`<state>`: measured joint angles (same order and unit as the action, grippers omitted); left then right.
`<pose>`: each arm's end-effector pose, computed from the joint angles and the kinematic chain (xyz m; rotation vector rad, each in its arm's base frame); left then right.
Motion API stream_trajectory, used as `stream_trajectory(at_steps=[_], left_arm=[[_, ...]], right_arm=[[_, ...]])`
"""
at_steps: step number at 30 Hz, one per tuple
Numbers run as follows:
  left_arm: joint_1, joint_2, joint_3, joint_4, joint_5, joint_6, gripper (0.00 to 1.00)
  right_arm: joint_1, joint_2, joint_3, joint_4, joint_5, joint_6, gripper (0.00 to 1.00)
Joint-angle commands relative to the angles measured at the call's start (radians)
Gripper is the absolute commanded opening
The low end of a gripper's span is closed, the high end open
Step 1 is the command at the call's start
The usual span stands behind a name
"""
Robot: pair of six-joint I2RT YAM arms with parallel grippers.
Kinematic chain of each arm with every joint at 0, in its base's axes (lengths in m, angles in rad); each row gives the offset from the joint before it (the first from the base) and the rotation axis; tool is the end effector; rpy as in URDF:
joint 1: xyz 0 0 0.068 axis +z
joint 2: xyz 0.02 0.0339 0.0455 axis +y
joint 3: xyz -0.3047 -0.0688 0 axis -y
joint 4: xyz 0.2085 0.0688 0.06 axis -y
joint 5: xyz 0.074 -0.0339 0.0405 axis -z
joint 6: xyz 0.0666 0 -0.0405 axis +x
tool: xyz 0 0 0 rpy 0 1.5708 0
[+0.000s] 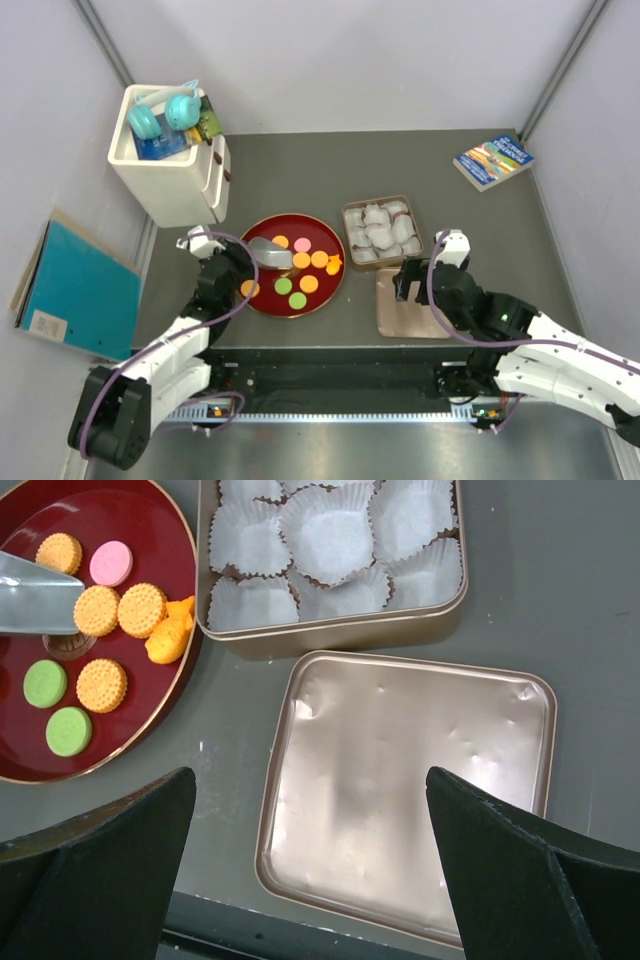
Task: Pack the cookies
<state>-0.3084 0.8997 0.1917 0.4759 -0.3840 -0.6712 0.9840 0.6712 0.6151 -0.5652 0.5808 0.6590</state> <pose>0.1601 -0.0248 0.2309 -0.5900 1.7003 -0.3570 0.0849 0.0617 0.2757 -0.0212 2.0989 0.3584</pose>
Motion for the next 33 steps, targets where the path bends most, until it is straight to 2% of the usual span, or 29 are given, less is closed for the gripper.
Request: stream_trajectory(at_steps=[1,5,9,16,22,33], left_arm=[[-0.067,0.016,0.106,-0.026,-0.082,0.145,0.00],[-0.135,0.062,0.176,-0.074,-0.159,0.252,0.00],[-0.156,0.097,0.186,-0.076,-0.165,0.248,0.00],[-0.164,0.149,0.121,-0.008,-0.102,0.121,0.00],[-0.166,0.192,0.046,0.122,-0.043,0.024,0.00],[-0.166,0.275,0.011,0.224,-0.027,-0.067,0.00]], right_arm=[[-0.001,-0.016,-0.009,0.022,0.002,0.007,0.98],[-0.001,-0.009,-0.009,0.028,-0.002,0.007,0.98],[-0.001,-0.005,-0.008,0.031,-0.002,0.002,0.98],[-0.001,-0.005,-0.011,0.028,0.001,0.001,0.98],[-0.001,-0.005,-0.020,0.030,0.001,0.004,0.98],[-0.002,-0.005,-0.029,0.028,-0.002,0.008,0.98]])
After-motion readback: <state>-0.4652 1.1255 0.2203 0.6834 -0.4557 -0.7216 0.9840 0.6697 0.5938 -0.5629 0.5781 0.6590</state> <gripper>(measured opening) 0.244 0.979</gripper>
